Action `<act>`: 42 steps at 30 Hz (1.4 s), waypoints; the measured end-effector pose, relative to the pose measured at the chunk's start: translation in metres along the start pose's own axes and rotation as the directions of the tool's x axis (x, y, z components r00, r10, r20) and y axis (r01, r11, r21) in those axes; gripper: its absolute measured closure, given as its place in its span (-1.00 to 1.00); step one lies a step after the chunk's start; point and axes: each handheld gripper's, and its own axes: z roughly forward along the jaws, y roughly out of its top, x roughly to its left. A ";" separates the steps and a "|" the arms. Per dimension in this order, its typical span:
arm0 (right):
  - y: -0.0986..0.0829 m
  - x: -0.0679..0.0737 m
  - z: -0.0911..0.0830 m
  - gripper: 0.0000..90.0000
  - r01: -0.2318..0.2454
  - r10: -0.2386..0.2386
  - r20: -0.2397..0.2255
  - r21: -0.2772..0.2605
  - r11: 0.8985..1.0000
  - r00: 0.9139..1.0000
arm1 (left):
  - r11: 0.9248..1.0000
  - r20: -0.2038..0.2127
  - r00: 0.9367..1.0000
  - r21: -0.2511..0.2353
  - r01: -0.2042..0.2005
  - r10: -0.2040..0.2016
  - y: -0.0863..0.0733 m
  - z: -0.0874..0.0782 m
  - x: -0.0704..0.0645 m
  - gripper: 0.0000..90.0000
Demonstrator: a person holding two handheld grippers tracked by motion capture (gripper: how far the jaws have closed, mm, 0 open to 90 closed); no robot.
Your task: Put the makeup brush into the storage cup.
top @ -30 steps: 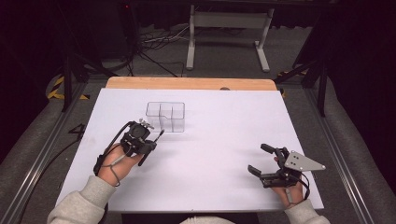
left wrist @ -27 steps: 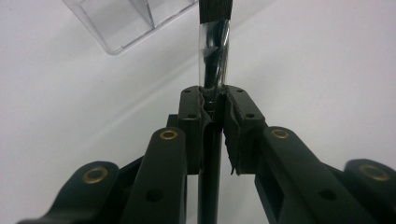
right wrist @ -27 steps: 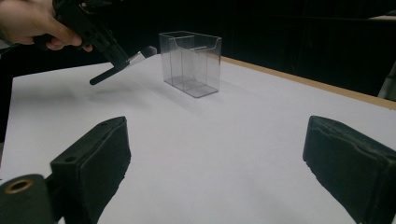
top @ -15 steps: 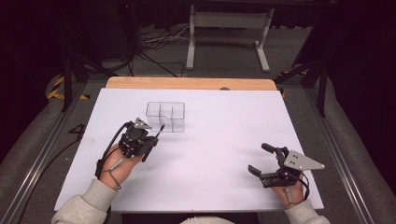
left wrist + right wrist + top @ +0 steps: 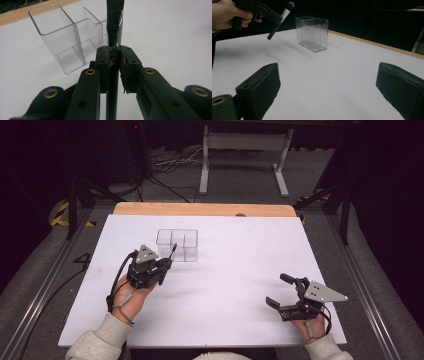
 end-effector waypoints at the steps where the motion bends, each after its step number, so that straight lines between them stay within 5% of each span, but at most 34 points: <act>1: 0.000 0.000 0.000 -0.87 0.001 -0.001 -0.001 0.000 1.000 1.000 | 1.000 -0.002 1.000 -0.013 -0.001 0.001 0.000 0.000 0.000 0.73; 9: 0.000 0.000 0.000 -0.87 -0.002 0.002 -0.003 -0.002 1.000 1.000 | 0.993 0.001 1.000 -0.115 -0.014 0.014 -0.002 -0.003 -0.001 0.73; 16: 0.000 0.000 0.000 -0.87 -0.004 0.004 -0.006 -0.001 1.000 1.000 | 0.970 0.029 0.999 -0.243 -0.024 0.033 -0.001 -0.008 -0.003 0.73; 35: -0.001 -0.001 0.001 -0.88 -0.014 0.014 -0.012 0.001 1.000 1.000 | 0.931 0.157 0.987 -0.365 0.029 0.031 0.006 -0.004 0.004 0.73; 42: -0.002 -0.001 0.000 -0.88 -0.018 0.018 -0.010 0.006 1.000 1.000 | 0.927 0.186 0.982 -0.371 0.048 0.024 0.013 -0.001 0.008 0.73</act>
